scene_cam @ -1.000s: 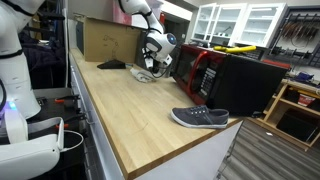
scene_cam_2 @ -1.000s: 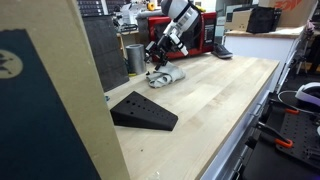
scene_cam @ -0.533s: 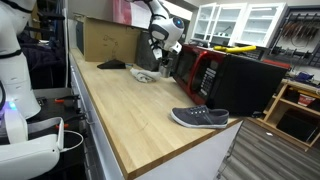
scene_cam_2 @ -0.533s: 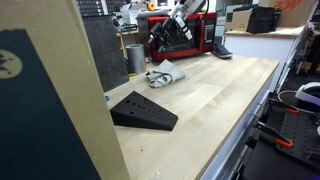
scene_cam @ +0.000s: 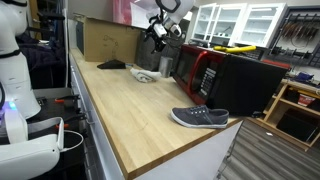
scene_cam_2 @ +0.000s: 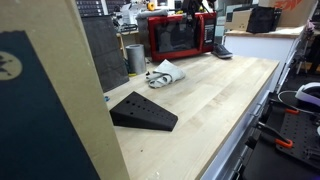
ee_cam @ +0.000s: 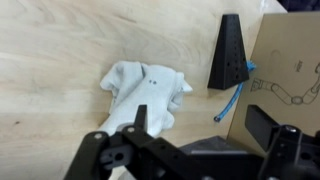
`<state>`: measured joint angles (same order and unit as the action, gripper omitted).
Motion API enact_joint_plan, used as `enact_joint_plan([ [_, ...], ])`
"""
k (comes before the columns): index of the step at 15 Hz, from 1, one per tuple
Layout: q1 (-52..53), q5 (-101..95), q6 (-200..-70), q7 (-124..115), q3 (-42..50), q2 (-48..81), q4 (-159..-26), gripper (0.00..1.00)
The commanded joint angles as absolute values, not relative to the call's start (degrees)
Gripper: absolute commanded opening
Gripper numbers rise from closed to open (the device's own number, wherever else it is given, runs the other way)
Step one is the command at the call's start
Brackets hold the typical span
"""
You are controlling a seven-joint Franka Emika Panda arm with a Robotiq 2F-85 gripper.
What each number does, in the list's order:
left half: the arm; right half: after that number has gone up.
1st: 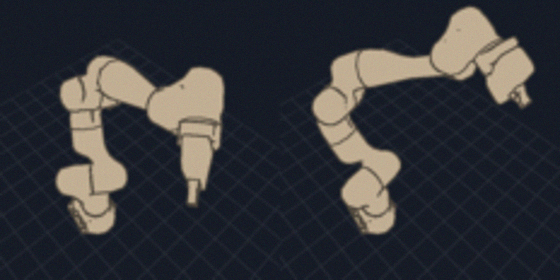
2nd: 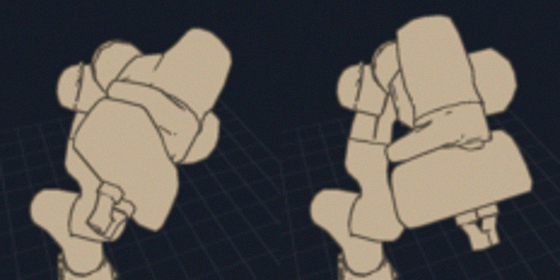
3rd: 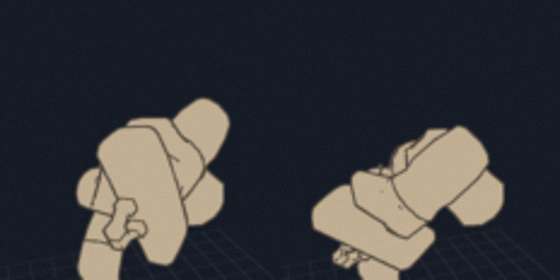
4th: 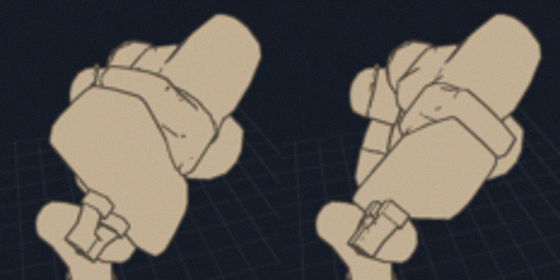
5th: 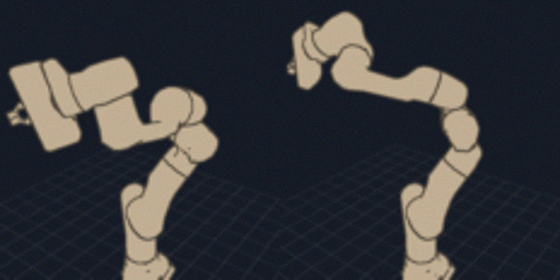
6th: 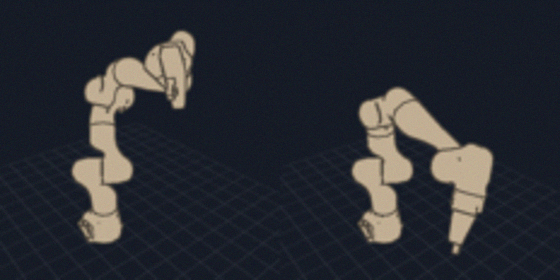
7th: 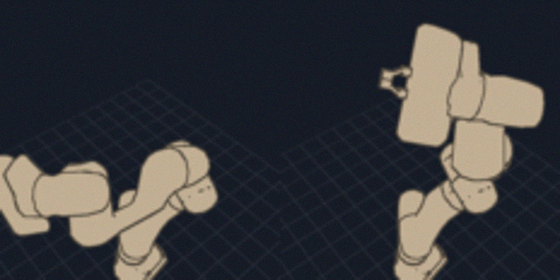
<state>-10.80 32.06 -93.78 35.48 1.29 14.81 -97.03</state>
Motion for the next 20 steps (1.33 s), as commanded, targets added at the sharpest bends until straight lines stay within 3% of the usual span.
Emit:
enact_joint_plan([
  [1,-9.3,23.5,-92.1,36.8,1.7,8.6,-102.1,1.0],
  [10,-4.8,14.1,-98.6,41.0,1.5,-6.1,-113.5,1.0],
  [20,-3.0,5.5,-91.6,38.9,3.0,-15.0,-119.8,1.0],
])
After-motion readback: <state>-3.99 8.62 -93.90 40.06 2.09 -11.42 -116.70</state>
